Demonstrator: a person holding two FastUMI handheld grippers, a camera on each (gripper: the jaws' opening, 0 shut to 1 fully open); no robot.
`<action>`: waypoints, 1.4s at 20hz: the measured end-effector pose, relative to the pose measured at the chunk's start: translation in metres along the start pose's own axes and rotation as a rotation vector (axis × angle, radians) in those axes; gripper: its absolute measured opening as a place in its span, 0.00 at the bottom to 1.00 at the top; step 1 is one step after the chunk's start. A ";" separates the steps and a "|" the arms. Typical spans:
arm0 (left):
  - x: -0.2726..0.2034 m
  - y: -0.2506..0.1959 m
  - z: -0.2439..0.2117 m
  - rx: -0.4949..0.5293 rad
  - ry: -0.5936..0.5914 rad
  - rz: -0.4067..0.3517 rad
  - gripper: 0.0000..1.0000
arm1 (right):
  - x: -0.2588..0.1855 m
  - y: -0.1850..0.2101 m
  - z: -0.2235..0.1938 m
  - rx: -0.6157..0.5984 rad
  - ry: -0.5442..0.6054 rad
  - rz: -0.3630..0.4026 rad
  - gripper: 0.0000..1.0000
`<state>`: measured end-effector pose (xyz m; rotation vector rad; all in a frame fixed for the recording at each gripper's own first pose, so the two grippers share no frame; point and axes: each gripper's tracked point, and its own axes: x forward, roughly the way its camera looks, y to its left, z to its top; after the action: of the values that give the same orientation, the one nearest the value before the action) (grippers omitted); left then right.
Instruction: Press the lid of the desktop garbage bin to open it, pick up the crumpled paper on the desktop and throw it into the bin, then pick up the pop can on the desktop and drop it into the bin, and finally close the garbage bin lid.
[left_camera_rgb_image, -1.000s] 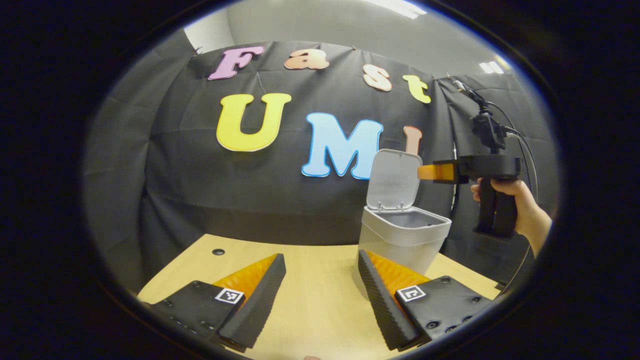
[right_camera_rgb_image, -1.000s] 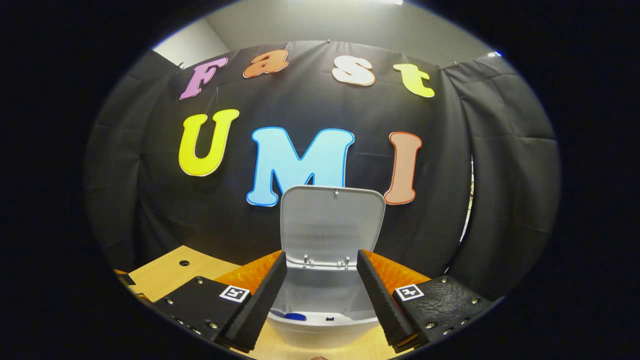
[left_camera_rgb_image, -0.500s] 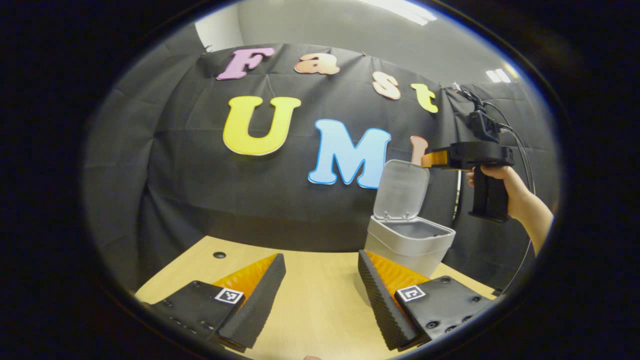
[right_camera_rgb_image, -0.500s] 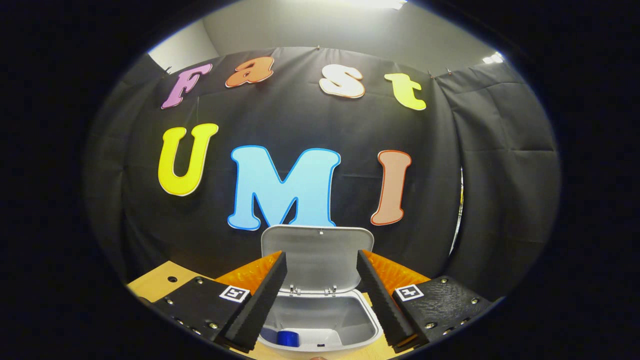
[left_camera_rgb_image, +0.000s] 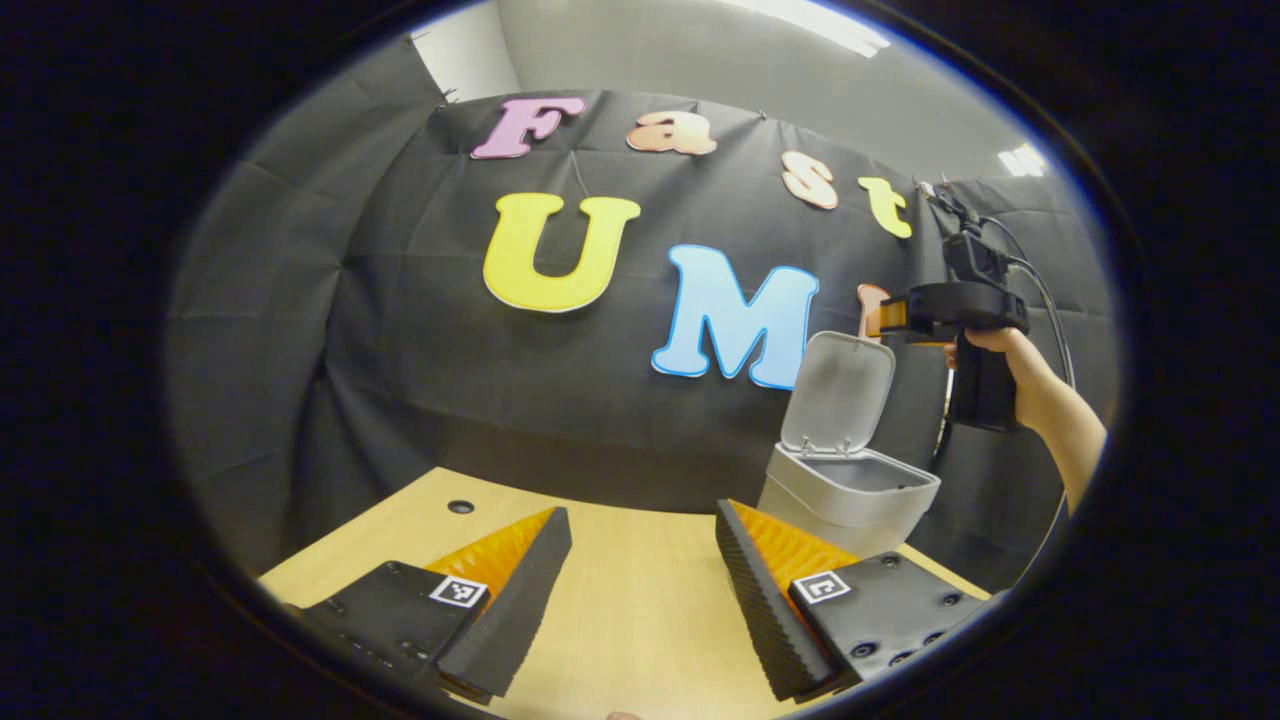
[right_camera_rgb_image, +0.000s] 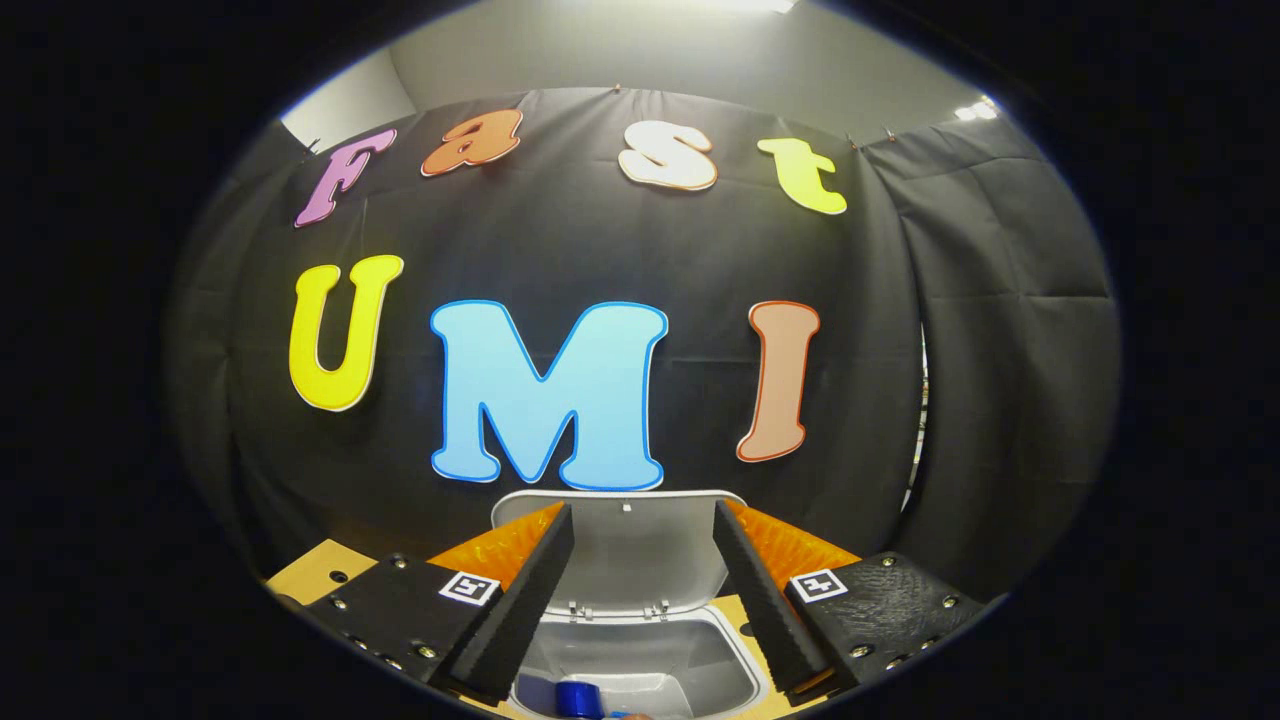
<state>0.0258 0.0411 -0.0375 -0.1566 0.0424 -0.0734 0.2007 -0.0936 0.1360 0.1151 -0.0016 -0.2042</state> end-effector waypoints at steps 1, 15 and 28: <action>0.002 0.003 -0.001 0.002 0.002 0.006 0.95 | 0.005 0.002 0.002 -0.002 -0.001 0.003 0.90; 0.005 0.036 -0.015 -0.017 0.034 0.089 0.95 | 0.062 0.005 0.015 -0.034 -0.014 -0.004 0.90; -0.011 0.030 -0.020 0.010 0.021 0.111 0.95 | 0.049 0.004 -0.001 -0.047 0.049 0.019 0.90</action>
<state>0.0157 0.0681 -0.0610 -0.1436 0.0715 0.0359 0.2495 -0.0999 0.1344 0.0730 0.0507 -0.1820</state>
